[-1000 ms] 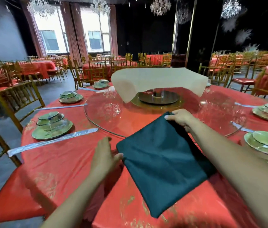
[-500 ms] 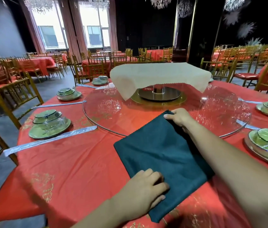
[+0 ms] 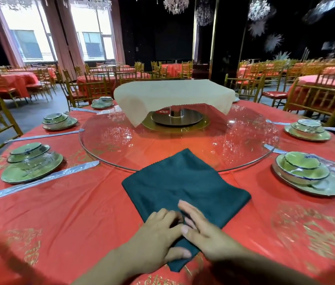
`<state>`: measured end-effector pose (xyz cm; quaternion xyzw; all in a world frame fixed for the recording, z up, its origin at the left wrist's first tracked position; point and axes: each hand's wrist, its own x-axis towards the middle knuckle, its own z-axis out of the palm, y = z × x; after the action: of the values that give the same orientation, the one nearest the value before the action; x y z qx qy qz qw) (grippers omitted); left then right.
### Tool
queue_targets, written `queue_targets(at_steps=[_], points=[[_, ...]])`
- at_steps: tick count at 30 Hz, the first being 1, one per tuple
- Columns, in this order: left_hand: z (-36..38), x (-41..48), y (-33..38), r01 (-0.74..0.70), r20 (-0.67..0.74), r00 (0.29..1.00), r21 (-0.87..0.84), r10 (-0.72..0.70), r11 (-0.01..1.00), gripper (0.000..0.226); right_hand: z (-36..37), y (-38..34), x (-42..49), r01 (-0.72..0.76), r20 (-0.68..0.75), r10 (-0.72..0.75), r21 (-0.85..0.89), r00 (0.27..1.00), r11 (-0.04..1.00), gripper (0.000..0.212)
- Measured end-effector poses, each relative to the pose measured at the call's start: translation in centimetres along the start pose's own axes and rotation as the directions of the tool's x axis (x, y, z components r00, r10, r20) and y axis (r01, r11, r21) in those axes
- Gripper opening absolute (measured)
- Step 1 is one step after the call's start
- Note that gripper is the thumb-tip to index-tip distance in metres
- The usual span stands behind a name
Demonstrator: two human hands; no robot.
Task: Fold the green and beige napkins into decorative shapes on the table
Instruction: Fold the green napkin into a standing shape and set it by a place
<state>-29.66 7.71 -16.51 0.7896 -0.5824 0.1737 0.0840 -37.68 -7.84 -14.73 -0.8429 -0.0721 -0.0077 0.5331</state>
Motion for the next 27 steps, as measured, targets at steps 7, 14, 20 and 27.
queue_targets(at_steps=[7, 14, 20, 27], points=[[0.2, -0.2, -0.2, 0.014, -0.019, 1.000, 0.029, -0.013, 0.999, 0.057, -5.1, 2.6, 0.1, -0.190, -0.074, 0.210, 0.215, 0.975, 0.958, 0.046], [0.1, -0.1, -0.1, 0.014, -0.050, 0.999, -0.033, -0.015, 0.999, 0.056, -11.6, 3.2, -0.8, -0.287, -0.200, 0.283, 0.013, 0.938, 0.958, 0.050], [0.3, -0.1, -0.1, 0.028, -0.040, 0.999, -0.074, -0.031, 0.997, 0.057, -6.3, 3.1, -0.2, -0.238, -0.222, 0.113, -0.689, 0.969, 0.685, 0.066], [0.2, 0.0, -0.2, 0.033, 0.000, 0.999, -0.103, -0.034, 0.994, 0.055, -8.0, 3.5, -0.2, -0.239, -0.105, 0.292, -0.847, 0.951, 0.475, 0.142]])
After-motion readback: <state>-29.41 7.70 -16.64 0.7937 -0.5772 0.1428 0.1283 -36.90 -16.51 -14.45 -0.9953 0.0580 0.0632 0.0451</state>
